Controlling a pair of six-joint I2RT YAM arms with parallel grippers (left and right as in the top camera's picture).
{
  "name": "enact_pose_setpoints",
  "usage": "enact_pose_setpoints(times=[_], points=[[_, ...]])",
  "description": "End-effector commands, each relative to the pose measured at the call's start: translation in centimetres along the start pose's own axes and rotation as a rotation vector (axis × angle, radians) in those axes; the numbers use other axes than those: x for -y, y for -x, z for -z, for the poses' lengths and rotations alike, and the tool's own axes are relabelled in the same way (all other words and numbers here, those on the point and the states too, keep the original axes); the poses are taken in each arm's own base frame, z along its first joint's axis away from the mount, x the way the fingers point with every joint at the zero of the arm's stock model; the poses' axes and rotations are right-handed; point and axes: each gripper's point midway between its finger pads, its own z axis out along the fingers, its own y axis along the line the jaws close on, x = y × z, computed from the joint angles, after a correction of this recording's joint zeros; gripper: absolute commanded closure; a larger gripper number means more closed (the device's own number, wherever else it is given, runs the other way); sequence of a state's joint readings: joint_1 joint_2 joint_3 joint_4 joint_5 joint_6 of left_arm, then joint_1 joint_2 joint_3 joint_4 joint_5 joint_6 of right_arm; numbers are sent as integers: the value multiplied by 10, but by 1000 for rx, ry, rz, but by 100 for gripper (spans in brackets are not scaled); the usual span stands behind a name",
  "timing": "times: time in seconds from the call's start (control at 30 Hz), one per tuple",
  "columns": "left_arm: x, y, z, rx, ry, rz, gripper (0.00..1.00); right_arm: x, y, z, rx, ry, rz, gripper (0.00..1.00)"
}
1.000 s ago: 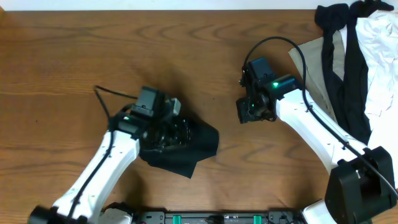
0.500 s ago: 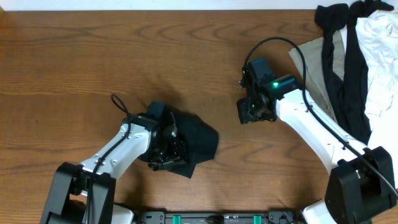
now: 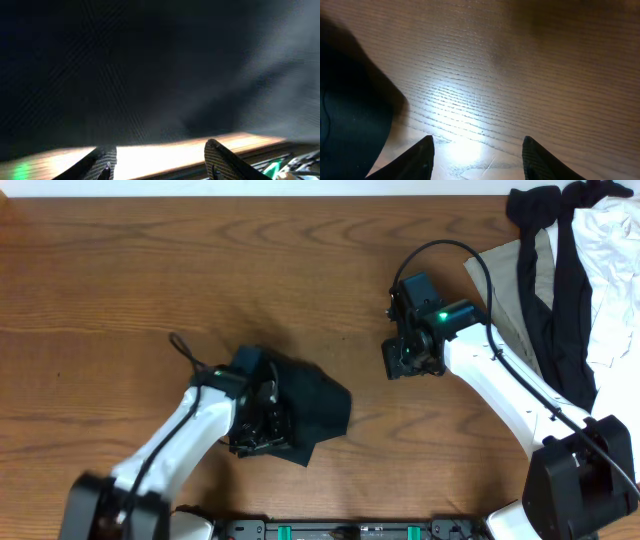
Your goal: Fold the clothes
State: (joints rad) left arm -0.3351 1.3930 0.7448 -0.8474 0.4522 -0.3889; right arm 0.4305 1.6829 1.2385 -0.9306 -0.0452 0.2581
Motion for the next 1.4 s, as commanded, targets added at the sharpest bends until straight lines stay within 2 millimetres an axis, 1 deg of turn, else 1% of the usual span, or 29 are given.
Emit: enact_pose_setpoints(times=[0.0, 0.03, 0.07, 0.1, 0.17, 0.23, 0.27, 0.33, 0.4, 0.57, 0.67, 0.73, 0.8, 0.93, 1.0, 1.07, 1.17, 1.27, 1.33, 1.37], points=[[9, 25, 38, 212, 15, -80, 41, 6, -1, -1, 0, -22, 6, 45], [11, 32, 47, 275, 18, -96, 40, 6, 0, -1, 1, -22, 6, 45], [13, 40, 56, 341, 19, -112, 35, 6, 0, -1, 1, -21, 6, 45], [19, 49, 66, 409, 9, -163, 32, 6, 0, -1, 2, -21, 6, 45], [33, 61, 79, 497, -26, -278, 32, 6, 0, -1, 2, -21, 6, 45], [44, 69, 82, 533, -57, -343, 30, 6, 0, -1, 1, -21, 6, 45], [51, 71, 81, 530, -83, -378, 30, 6, 0, -1, 1, -21, 6, 45], [56, 74, 73, 503, -104, -408, 30, 6, -1, -1, -1, -22, 6, 45], [50, 82, 61, 471, -93, -379, 32, 6, -2, -1, -4, -22, 6, 45], [31, 107, 38, 413, -126, -288, 32, 7, -4, -1, -12, -24, 13, 45], [10, 127, 32, 410, -157, -214, 32, 7, -5, -1, -18, -26, 21, 45], [-8, 141, 27, 411, -174, -158, 31, 7, -6, -1, -22, -27, 20, 45], [-25, 147, 20, 391, -197, -97, 31, 7, -7, -1, -24, -27, 20, 45], [-51, 147, -1, 319, -196, 3, 30, 8, -7, -1, -24, -27, 20, 45], [-60, 143, -10, 281, -192, 39, 31, 8, -7, -1, -26, -28, 20, 45], [-65, 137, -15, 248, -190, 66, 31, 8, -9, -1, -32, -30, 20, 45], [-66, 134, -13, 240, -189, 77, 31, 8, -8, -1, -31, -29, 21, 45], [-64, 134, -5, 260, -191, 66, 31, 7, -8, -1, -28, -24, 20, 44], [-60, 134, 5, 282, -195, 54, 31, 0, -7, -1, -29, 14, 40, 43], [-57, 134, 10, 296, -205, 44, 31, -9, -8, -1, -31, 62, 81, 43]])
